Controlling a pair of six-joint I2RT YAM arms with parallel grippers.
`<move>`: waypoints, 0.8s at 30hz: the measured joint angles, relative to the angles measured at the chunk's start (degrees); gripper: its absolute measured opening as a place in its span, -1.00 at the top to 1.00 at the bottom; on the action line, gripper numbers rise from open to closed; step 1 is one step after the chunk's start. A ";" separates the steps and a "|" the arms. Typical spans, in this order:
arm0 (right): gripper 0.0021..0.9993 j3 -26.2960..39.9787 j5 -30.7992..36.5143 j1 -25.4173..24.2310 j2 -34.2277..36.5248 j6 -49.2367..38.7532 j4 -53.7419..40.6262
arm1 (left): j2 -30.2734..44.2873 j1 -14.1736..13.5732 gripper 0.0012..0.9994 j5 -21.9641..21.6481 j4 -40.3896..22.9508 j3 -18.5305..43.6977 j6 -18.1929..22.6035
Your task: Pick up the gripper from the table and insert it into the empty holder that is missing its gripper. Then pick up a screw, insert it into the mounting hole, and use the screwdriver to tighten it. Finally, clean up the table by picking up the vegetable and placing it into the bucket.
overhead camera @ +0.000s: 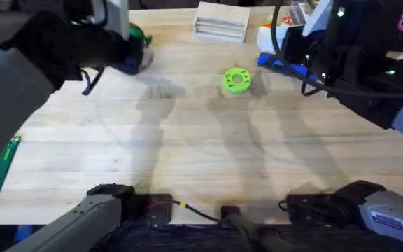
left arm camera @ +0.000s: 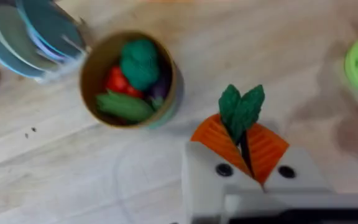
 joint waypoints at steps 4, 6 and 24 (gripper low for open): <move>-0.99 0.00 0.00 0.00 0.00 0.00 0.00 | -0.95 2.61 0.99 0.22 5.36 0.11 -4.26; -0.99 0.00 0.00 0.00 0.00 0.01 0.00 | -0.81 4.42 0.99 0.24 7.39 0.11 -6.88; -0.99 0.00 0.00 0.00 0.00 0.00 -0.04 | 16.41 9.27 0.99 0.26 27.57 0.11 -17.87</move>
